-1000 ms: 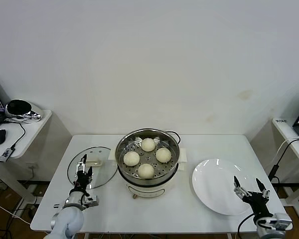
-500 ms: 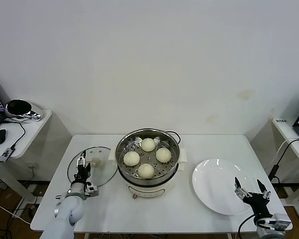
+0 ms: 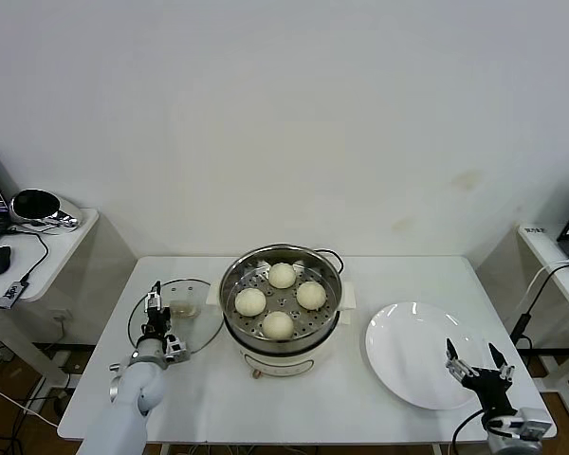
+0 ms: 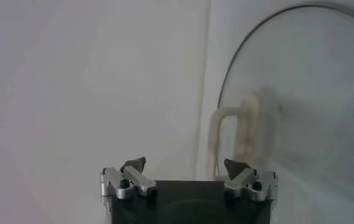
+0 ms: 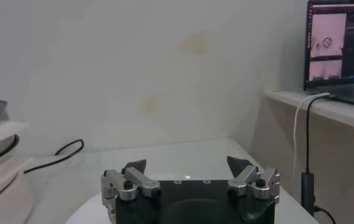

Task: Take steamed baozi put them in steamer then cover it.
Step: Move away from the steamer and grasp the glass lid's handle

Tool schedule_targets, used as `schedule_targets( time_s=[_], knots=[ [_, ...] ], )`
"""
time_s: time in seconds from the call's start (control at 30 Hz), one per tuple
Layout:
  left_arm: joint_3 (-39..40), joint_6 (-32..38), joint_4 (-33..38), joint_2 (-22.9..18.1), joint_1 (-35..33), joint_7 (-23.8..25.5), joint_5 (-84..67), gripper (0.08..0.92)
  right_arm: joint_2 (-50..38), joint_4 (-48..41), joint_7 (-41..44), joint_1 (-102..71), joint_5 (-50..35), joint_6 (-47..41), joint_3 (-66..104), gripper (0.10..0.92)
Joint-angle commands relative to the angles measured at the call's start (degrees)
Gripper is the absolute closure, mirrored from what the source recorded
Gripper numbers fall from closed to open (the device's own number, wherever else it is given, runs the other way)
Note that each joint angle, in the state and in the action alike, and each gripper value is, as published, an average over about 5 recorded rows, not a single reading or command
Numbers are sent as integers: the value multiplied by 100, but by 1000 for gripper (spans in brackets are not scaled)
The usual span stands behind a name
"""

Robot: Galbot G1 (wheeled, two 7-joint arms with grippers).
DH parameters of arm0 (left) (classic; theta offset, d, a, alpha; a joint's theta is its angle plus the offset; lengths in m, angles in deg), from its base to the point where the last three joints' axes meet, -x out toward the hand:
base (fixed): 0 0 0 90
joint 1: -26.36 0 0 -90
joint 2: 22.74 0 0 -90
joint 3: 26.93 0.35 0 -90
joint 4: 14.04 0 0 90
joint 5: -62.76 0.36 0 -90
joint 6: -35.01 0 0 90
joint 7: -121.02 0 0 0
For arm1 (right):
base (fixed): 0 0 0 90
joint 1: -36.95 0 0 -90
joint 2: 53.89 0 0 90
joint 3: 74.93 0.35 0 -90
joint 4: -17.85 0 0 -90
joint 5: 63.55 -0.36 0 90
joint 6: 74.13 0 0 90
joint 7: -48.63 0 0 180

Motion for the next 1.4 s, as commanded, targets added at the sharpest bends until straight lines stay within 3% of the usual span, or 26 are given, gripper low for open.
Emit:
schedule_targets(
  time_s=[0.03,0.77,1.4],
  knots=[
    [-10,-45,-424,-103,284,-91,-8,177,12,-47,2,1,24,25,-1,203],
    [-12,33,-820,-220,454,-406,-118,196,72,-67,7,-14,80,41,-17,203],
    [51,272,-926,-140,447,-500,-161,721,140,1,21,-86,108,63,-11,203]
  ],
)
